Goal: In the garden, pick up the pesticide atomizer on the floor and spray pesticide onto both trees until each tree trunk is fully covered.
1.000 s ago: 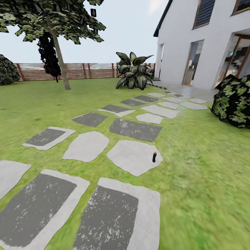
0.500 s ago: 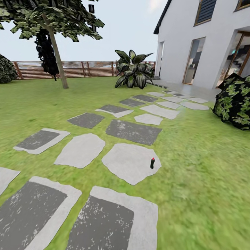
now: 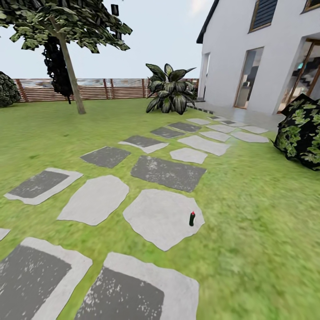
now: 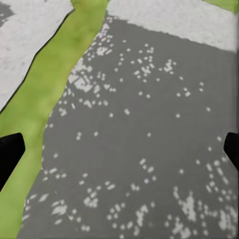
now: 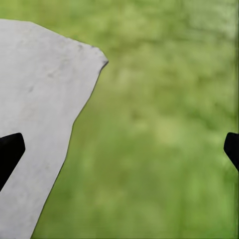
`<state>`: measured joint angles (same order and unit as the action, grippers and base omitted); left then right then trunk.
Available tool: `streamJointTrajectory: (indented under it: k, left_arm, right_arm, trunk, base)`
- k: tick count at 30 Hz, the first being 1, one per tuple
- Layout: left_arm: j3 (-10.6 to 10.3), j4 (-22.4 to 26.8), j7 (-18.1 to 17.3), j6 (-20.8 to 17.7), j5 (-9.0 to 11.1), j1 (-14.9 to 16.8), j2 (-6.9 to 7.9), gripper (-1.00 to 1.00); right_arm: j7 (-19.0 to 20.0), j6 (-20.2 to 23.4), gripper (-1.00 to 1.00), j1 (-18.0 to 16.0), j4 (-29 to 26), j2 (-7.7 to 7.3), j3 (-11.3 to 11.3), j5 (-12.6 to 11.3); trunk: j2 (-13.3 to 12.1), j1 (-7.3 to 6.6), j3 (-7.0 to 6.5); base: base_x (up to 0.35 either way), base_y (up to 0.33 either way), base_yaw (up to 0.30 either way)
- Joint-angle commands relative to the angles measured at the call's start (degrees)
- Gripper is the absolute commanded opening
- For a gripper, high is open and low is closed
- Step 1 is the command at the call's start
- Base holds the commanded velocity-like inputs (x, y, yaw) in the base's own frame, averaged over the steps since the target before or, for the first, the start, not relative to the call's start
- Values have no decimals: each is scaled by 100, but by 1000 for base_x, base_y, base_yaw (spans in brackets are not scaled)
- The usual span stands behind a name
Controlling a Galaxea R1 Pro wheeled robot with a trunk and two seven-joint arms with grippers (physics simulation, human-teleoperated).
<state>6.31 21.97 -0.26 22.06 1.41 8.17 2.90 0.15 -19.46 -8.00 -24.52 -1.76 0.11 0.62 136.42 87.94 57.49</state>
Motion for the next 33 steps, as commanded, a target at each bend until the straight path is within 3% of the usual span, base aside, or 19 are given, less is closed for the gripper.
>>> streamJointTrajectory:
  k: [1, 33]
  left_arm:
    - [0, 0, 0, 0, 2, 0, 0, 100]
    - [2, -6, 0, 0, 9, 0, 0, 100]
  right_arm:
    - [1, 1, 100, 0, 0, 0, -1, 0]
    - [-7, -4, 100, 0, 8, 0, -2, 0]
  trunk:
    - [0, 0, 0]
    - [0, 0, 0]
  base:
    - [292, -144, 0]
    - [284, -156, 0]
